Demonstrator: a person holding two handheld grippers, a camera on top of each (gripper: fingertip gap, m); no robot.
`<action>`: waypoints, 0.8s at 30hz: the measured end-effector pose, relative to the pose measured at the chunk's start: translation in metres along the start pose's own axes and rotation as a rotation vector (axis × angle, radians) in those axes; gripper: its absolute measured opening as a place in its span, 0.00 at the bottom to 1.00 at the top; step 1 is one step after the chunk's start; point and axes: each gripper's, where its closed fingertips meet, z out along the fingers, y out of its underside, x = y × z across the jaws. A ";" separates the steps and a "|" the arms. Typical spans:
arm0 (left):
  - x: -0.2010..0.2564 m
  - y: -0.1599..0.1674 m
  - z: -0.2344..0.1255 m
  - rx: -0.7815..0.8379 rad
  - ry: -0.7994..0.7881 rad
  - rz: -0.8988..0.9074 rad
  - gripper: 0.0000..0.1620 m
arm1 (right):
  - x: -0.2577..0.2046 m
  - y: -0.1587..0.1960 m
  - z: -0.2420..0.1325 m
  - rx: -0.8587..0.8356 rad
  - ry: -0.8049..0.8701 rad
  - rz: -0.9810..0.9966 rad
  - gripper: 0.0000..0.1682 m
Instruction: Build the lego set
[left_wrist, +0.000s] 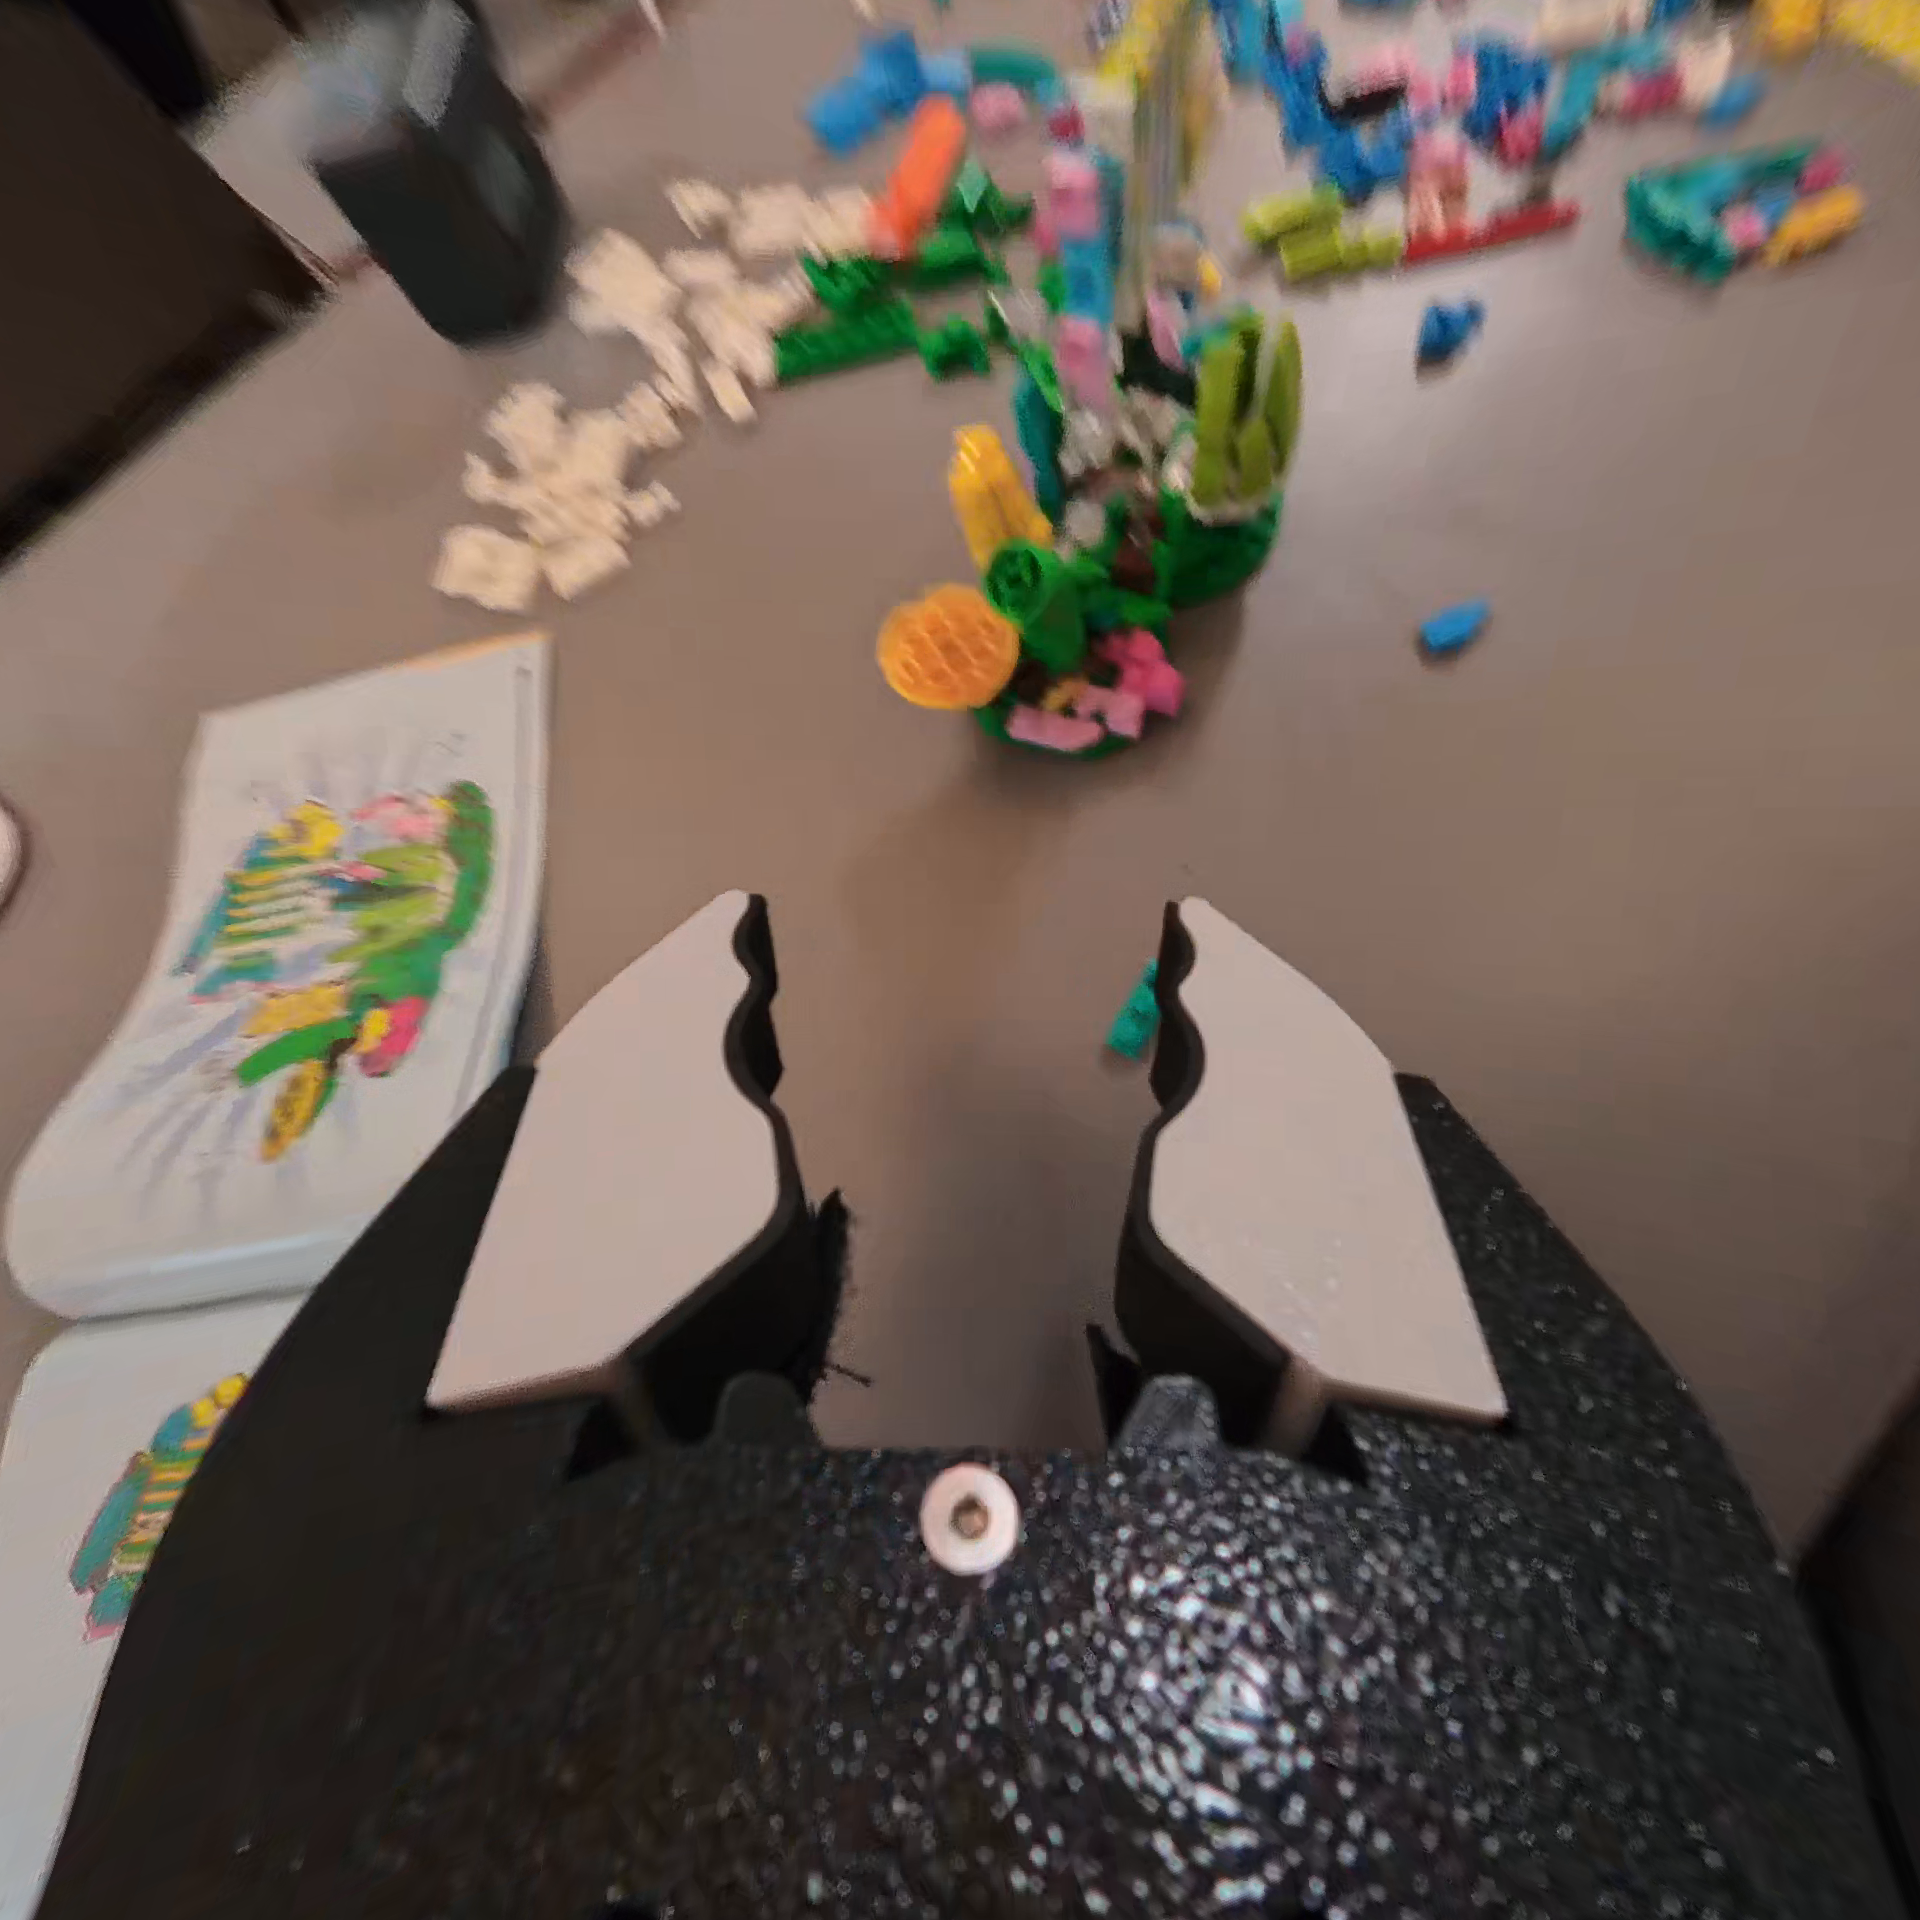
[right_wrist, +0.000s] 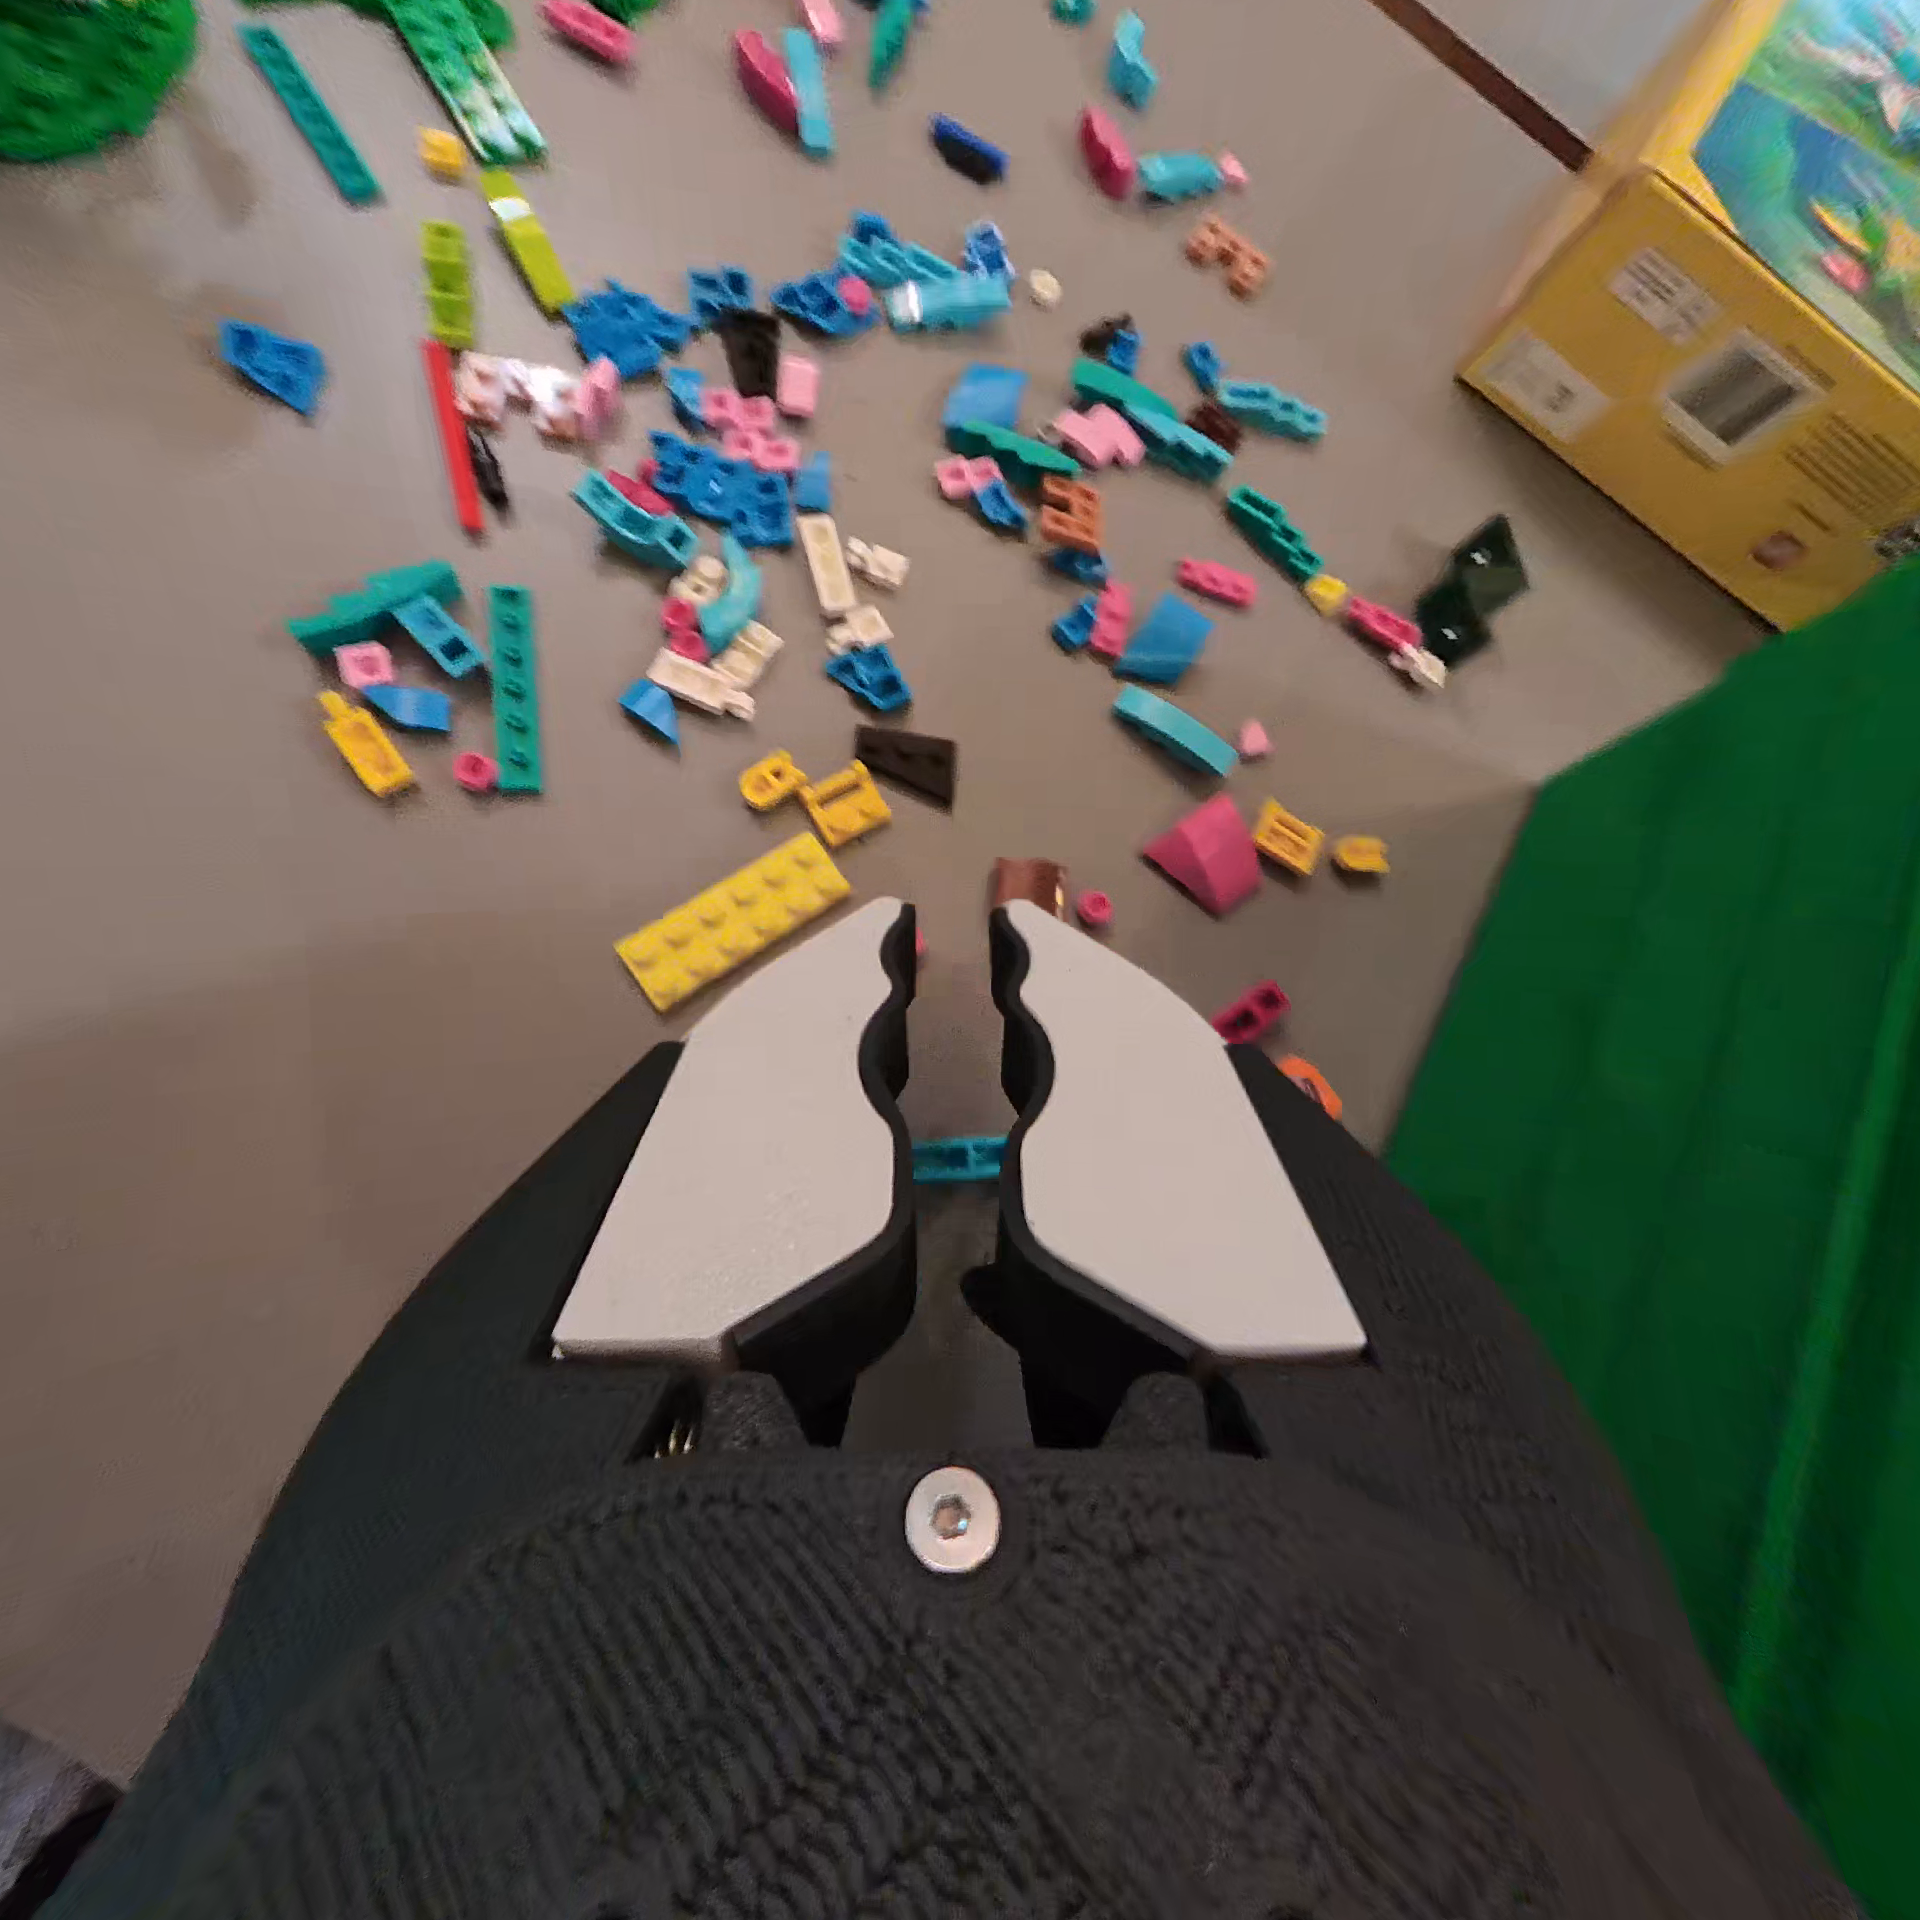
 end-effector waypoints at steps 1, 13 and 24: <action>-0.006 -0.007 -0.002 0.076 -0.032 -0.010 0.43 | 0.005 0.005 -0.001 -0.028 0.022 0.010 0.08; -0.055 -0.027 -0.015 0.508 -0.263 -0.138 0.38 | 0.045 0.010 0.017 -0.111 0.200 0.331 0.04; -0.053 -0.025 -0.016 0.545 -0.244 -0.126 0.34 | 0.038 0.016 0.033 -0.164 0.130 0.630 0.09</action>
